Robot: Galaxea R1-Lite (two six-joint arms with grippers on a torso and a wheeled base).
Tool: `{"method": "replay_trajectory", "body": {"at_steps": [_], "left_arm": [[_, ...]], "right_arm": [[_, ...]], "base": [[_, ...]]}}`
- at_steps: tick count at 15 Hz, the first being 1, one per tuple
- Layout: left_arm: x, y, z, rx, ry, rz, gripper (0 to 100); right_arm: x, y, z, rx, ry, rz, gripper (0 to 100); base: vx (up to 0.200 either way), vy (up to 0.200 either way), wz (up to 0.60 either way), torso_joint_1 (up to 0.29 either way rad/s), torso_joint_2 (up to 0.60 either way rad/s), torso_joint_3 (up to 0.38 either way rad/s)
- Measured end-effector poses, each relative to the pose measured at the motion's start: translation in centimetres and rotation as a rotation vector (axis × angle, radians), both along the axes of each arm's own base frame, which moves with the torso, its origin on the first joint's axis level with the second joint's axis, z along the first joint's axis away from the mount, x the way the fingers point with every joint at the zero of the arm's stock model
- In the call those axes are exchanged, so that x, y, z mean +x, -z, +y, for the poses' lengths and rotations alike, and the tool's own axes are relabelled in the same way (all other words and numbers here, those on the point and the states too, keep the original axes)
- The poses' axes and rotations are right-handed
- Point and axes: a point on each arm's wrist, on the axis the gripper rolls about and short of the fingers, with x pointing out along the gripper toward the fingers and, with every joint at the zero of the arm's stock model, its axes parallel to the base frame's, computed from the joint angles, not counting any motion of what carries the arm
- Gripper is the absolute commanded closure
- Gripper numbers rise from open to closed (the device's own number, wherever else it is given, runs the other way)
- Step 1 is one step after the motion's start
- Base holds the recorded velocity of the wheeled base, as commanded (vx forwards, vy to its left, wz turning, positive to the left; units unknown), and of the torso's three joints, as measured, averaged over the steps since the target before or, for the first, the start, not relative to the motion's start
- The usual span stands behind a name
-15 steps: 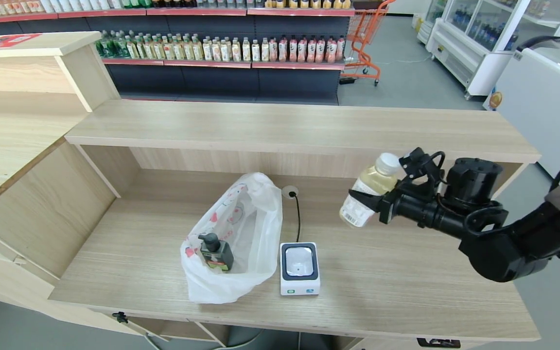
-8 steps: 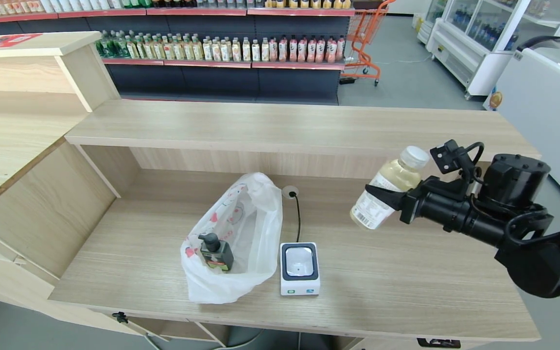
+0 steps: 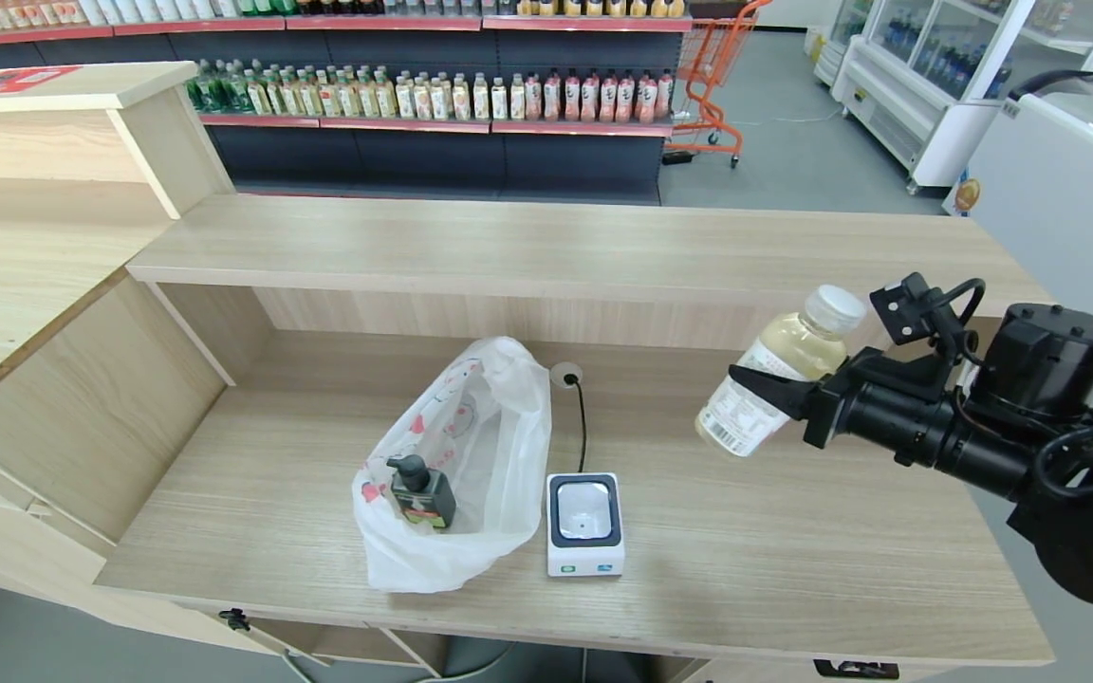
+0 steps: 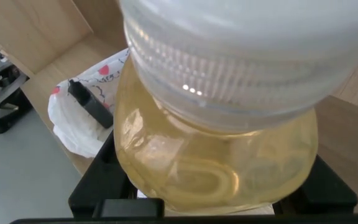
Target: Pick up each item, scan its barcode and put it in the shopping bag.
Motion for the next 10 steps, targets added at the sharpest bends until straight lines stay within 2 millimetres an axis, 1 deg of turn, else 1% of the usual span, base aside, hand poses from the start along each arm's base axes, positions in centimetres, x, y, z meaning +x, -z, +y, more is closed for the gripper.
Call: {"method": "replay_trajectory", "body": {"at_steps": [6,10], "left_arm": [[0.0,0.0,0.0,0.001,0.001,0.0,0],[0.0,0.0,0.0,0.003,0.0,0.0,0]], "right_arm": [[-1.5,0.0,-0.3,0.027,0.0,0.04,100],[-1.5,-0.3,-0.1,0.032,-0.008,0.032,100]], "base": [[0.0,0.2,0.0,0.007,0.0,0.003],[0.0,0.2,0.0,-0.005,0.0,0.008]]}}
